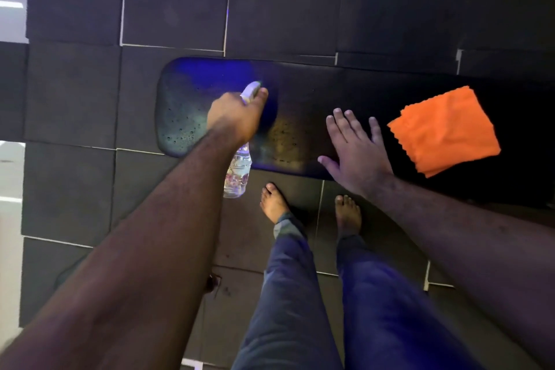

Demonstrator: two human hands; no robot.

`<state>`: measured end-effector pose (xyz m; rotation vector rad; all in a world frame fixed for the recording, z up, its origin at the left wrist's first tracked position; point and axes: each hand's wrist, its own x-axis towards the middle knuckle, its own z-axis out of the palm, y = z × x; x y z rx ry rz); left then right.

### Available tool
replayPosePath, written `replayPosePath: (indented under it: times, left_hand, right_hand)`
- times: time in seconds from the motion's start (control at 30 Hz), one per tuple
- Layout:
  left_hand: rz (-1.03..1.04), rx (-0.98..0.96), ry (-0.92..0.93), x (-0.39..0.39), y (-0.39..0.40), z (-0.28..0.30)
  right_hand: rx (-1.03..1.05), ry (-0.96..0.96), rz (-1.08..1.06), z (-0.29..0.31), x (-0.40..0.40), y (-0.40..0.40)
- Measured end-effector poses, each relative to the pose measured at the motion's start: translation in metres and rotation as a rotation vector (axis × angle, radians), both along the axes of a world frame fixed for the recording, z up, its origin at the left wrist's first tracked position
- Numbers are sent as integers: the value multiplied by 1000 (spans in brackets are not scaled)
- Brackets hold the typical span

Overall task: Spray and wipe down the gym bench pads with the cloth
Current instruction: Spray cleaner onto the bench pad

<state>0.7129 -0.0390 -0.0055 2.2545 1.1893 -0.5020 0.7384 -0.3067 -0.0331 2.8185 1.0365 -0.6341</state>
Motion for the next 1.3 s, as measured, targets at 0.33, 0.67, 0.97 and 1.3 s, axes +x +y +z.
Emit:
replayPosePath:
  times: [0.33, 0.67, 0.97, 1.3]
  left_hand:
    - [-195, -130, 33, -85, -103, 7]
    - [-299, -44, -12, 23, -115, 7]
    - [-474, 39, -62, 58, -145, 18]
    - [-219, -220, -793, 77, -229, 44]
  right_hand:
    - [15, 35, -75, -1, -3, -49]
    - [66, 5, -65, -3, 11, -89]
    - [187, -142, -740, 8, 61, -131]
    - [510, 120, -1136, 21, 66, -187]
